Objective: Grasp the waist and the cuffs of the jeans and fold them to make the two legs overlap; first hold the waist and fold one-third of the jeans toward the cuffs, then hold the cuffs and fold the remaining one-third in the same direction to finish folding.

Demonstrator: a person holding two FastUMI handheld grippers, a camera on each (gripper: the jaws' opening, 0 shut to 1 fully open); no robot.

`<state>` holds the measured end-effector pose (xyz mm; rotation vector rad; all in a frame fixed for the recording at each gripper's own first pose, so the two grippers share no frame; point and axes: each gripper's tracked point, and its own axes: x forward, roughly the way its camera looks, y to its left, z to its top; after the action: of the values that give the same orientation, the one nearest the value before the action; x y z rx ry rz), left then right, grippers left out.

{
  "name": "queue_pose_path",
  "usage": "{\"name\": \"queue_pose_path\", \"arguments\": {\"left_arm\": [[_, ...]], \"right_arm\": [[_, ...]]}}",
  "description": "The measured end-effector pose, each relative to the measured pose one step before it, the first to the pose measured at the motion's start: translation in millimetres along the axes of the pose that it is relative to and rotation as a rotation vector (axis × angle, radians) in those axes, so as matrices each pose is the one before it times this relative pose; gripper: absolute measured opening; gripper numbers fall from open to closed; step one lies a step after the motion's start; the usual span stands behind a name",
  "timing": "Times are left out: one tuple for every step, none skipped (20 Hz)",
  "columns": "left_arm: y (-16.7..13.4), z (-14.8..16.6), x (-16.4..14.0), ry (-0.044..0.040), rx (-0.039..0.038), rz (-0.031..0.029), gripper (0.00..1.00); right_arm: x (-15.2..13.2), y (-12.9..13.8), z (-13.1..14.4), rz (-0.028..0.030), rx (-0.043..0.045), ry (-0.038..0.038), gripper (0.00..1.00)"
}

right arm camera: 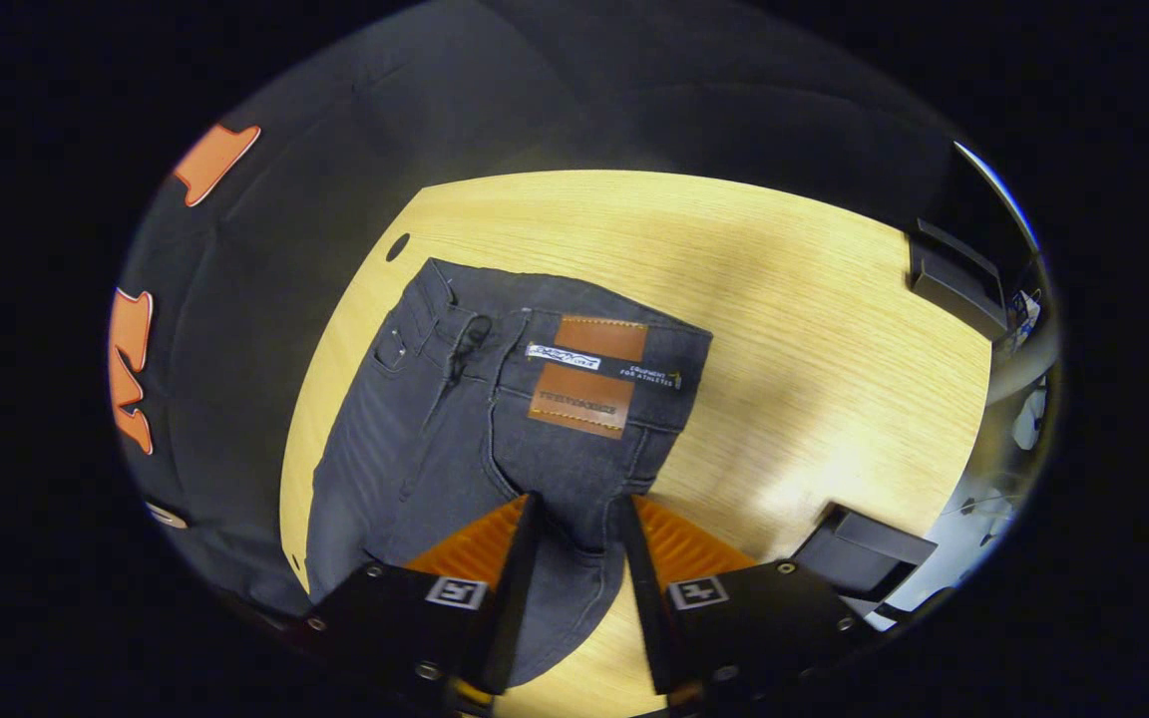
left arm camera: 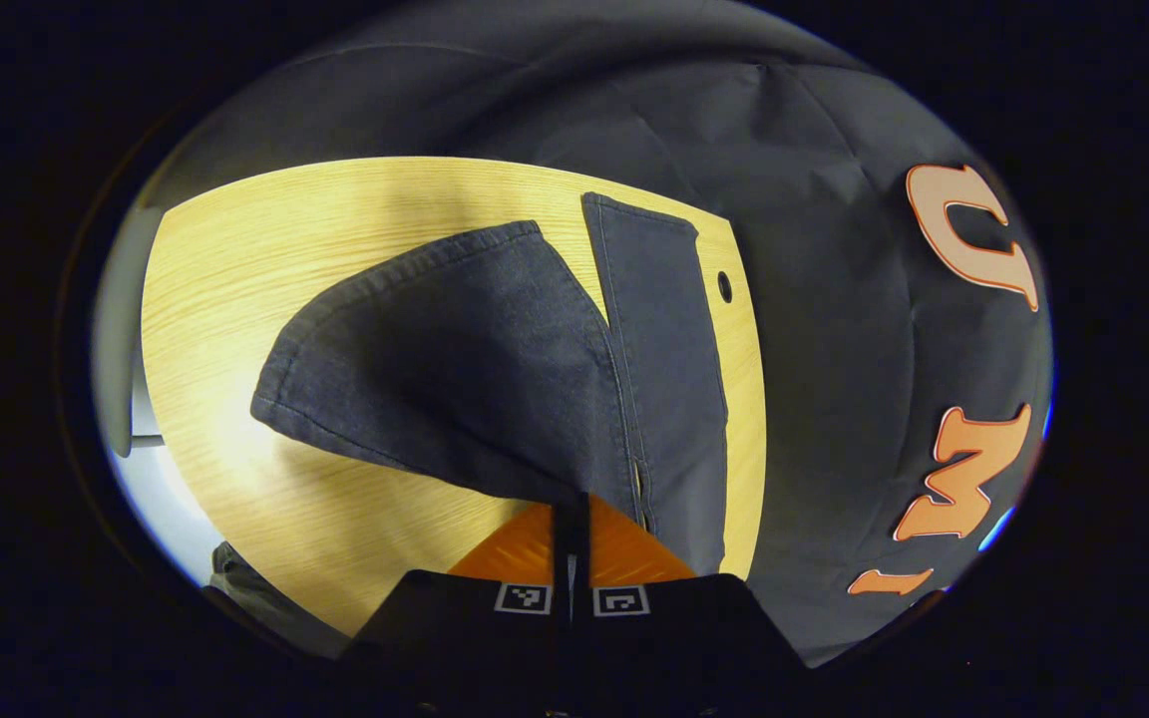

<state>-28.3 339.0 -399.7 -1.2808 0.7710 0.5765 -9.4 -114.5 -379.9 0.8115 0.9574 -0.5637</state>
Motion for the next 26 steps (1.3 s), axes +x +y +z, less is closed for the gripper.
{"name": "queue_pose_path", "arguments": {"left_arm": [[0.26,0.82,0.52,-0.00527,-0.00524,-0.00372,0.01],[-0.11,-2.39,0.99,-0.0084,-0.00685,-0.00283,0.01],[0.07,-0.91,-1.55,-0.00944,-0.00795,-0.00592,0.01],[3.65,-0.55,-5.46,-0.01145,-0.01172,0.01162,0.01],[1.04,0.83,-3.53,-0.01671,-0.00558,0.00445,0.01],[-2.1,-0.24,-1.32,-0.00841,0.007,0.00574,0.01],[-0.53,0.21,0.33,-0.00225,0.01626,0.01591,0.01],[3.25,-2.5,0.61,-0.0021,0.01802,0.02161,0.01],[2.03,0.02,-2.36,-0.00239,0.01124,0.02045,0.01],[0.76,-1.28,-2.0,0.00036,0.00933,0.01013,0.01],[-3.39,0.62,-3.76,0.01042,0.0059,0.00565,0.01],[-2.05,-1.29,-7.13,0.01739,0.01513,0.01521,0.01],[0.13,0.99,-4.35,0.01606,0.01826,0.02781,0.01],[-0.85,-0.77,-6.15,0.01677,0.02086,0.02444,0.01],[-2.13,0.81,-3.32,0.01707,0.01764,0.02631,0.01],[-3.93,0.55,-5.69,0.01393,0.01811,0.01057,0.01],[-3.81,2.92,-5.49,0.01703,0.02087,0.01642,0.01],[0.46,-2.66,-6.88,0.02109,0.00915,0.04069,0.01],[-0.01,1.49,-3.32,0.01992,-0.00808,0.03967,0.01],[-6.59,1.69,-2.3,0.0179,0.00033,0.01548,0.01],[-6.55,2.39,-2.5,0.01388,0.01234,0.00555,0.01],[-5.64,2.1,1.69,0.0166,0.01753,0.02075,0.01],[-4.34,2.98,-0.05,0.01473,0.00387,0.01773,0.01],[-8.63,6.37,1.14,0.0135,-0.00661,0.00663,0.01],[-7.95,5.5,0.84,0.01432,-0.02389,0.01128,0.01],[-8.05,5.58,2.06,0.01822,-0.03216,0.00641,0.01]], "right_arm": [[-0.82,3.81,-3.42,0.01591,0.01358,0.01374,0.34],[1.98,2.31,3.32,0.01344,0.00772,-0.0036,0.21],[1.07,-0.85,-3.14,0.01396,-0.00466,0.01924,0.08],[-5.46,-0.54,-0.97,0.00532,0.02726,0.00711,0.08],[3.2,1.05,0.09,0.00894,0.02032,0.01965,0.0],[-3.45,0.63,0.93,0.00217,0.00119,0.01209,0.0],[0.41,-0.52,-0.78,0.00097,-0.00815,0.012,0.0],[-3.67,1.16,1.59,0.00163,-0.02004,0.00125,0.0],[-5.7,0.96,0.85,0.00425,-0.01969,-0.00335,0.0],[-6.22,4.26,1.98,0.01469,-0.01331,-0.00702,0.0],[-7.94,3.86,0.56,0.01031,-0.00297,-0.00647,0.0],[-9.0,6.16,1.34,0.00963,0.00609,-0.00385,0.0],[-7.51,9.94,2.03,0.01083,0.00336,-0.00342,0.0],[-6.95,8.47,1.5,0.00708,-0.00479,-0.00394,0.0],[-5.16,8.48,2.29,0.00911,-0.00595,-0.00611,0.0],[-4.16,10.11,3.96,0.0115,-0.00618,-0.00975,0.0],[-4.04,8.56,4.21,0.00516,-0.00152,-0.01074,0.0],[-1.32,11.48,4.5,0.00647,0.00264,-0.00406,0.0],[-0.79,11.94,3.58,0.01043,-0.00166,0.00038,0.0],[1.33,13.24,7.1,0.01527,-0.00791,-0.00485,0.0],[1.27,10.51,5.53,0.00556,-0.00869,-0.00475,0.0],[2.43,13.96,4.27,0.01382,-0.00201,0.00079,0.0],[3.93,14.26,3.0,0.01031,0.00696,0.00472,0.0],[5.81,11.82,4.88,0.00983,-0.00187,0.00883,0.0],[7.36,7.44,5.07,-0.00052,-0.01156,0.00098,0.0],[8.85,6.96,5.26,-0.00347,-0.00469,0.006,0.0]]}}
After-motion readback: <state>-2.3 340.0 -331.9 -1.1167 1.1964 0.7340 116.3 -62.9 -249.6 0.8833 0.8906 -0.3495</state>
